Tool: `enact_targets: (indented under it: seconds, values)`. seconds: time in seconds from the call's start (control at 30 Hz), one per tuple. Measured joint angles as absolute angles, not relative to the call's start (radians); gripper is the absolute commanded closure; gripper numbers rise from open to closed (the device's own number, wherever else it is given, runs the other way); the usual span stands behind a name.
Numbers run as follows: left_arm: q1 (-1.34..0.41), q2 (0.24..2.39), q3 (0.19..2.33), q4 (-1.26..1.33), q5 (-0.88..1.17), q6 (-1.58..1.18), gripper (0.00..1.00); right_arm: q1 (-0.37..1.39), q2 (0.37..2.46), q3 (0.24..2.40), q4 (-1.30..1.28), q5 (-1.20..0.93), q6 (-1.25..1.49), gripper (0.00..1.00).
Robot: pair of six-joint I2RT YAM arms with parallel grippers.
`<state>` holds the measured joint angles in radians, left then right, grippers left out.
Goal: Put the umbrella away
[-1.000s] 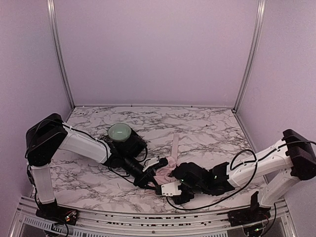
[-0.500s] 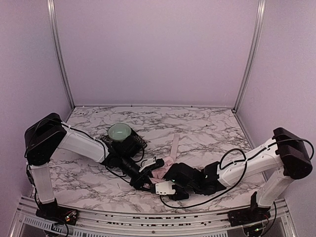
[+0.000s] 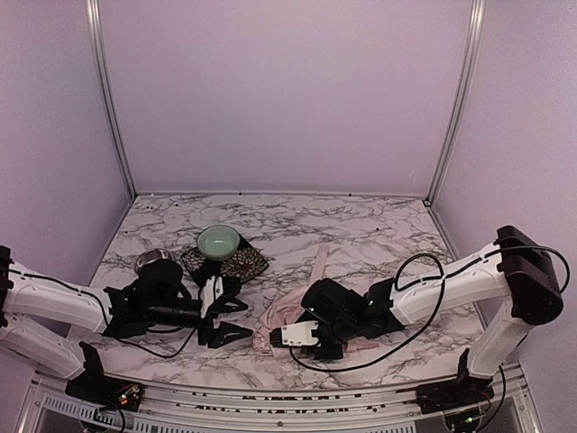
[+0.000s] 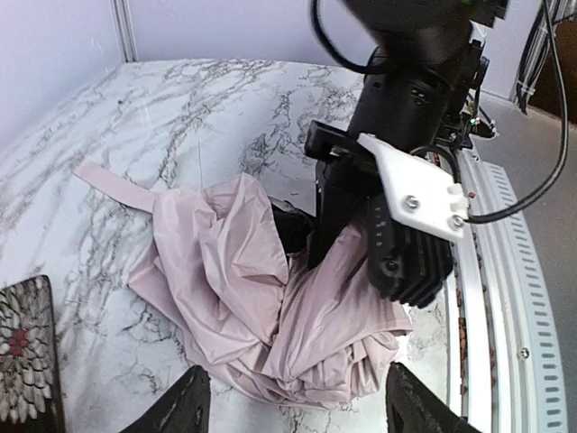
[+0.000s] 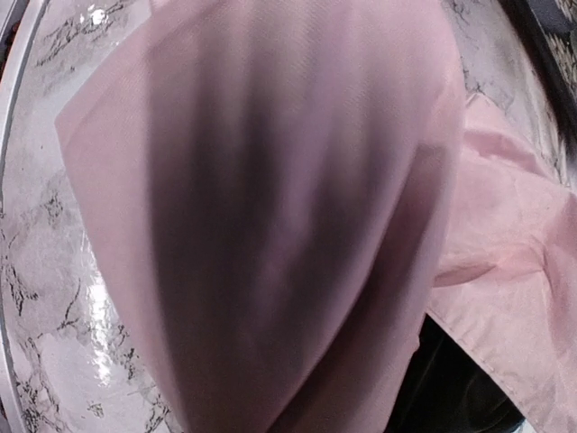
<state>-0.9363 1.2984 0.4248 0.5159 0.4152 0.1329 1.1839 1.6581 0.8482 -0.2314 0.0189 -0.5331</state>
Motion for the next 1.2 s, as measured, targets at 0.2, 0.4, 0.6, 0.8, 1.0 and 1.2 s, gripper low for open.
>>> enact_targets:
  seconds: [0.2,0.4,0.6,0.8,1.0,1.2]
  values:
    - [-1.179,1.156,0.327,0.583,0.177,0.374,0.52,1.108,1.731,0.954,-0.332,-0.181,-0.515,0.86]
    - [-1.358,1.174,0.32,0.589,-0.03,0.63,0.21,1.041,1.815,1.059,-0.421,-0.369,-0.491,0.9]
    - [-1.427,1.353,0.39,0.584,-0.191,0.805,0.09,0.97,1.887,1.132,-0.501,-0.551,-0.479,0.92]
    - [-1.424,1.47,0.471,0.58,-0.255,0.865,0.08,0.965,1.951,1.181,-0.56,-0.678,-0.486,0.92]
    - [-1.367,1.546,0.5,0.559,-0.288,0.855,0.1,0.965,1.971,1.199,-0.594,-0.74,-0.495,0.93]
    - [-1.337,1.616,0.529,0.535,-0.316,0.81,0.23,0.962,1.99,1.225,-0.633,-0.762,-0.507,0.9]
